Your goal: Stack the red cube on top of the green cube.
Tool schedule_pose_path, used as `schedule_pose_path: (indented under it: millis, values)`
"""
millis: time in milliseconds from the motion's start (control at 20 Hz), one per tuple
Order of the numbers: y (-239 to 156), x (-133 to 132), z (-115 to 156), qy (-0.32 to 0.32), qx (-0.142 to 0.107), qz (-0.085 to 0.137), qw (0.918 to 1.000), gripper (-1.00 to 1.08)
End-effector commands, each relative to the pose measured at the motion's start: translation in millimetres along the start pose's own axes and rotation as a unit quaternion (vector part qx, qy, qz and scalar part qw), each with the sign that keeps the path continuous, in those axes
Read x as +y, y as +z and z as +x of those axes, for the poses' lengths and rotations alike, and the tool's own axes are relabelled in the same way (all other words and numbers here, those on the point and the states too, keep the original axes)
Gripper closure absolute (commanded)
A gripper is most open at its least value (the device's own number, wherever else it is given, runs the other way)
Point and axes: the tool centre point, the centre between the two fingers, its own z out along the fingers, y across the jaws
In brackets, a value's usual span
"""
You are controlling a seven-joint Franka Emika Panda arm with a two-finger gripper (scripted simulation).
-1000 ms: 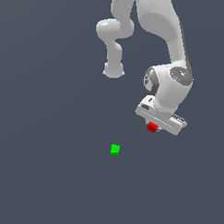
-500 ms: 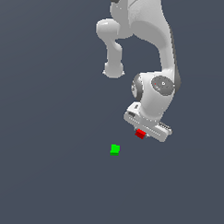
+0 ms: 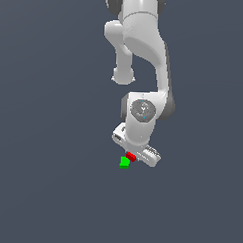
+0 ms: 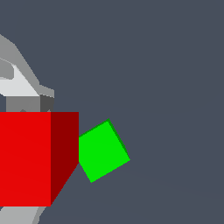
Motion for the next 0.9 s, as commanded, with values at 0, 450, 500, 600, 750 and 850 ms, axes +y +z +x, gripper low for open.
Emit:
schedule_pose_path:
  millis: [0, 450, 500, 600, 750, 850]
  values:
    - [4, 7, 15, -0.001, 0.0, 0.001, 1.0, 1.08]
    - [10, 16, 35, -0.001, 0.0, 0.001, 1.0, 1.08]
    - [10, 16, 35, -0.001, 0.0, 0.001, 1.0, -0.92]
    - [10, 16, 35, -0.001, 0.0, 0.001, 1.0, -0.92]
    - [10, 16, 35, -0.001, 0.0, 0.001, 1.0, -0.92]
    - [10, 16, 35, -0.001, 0.0, 0.001, 1.0, -0.92]
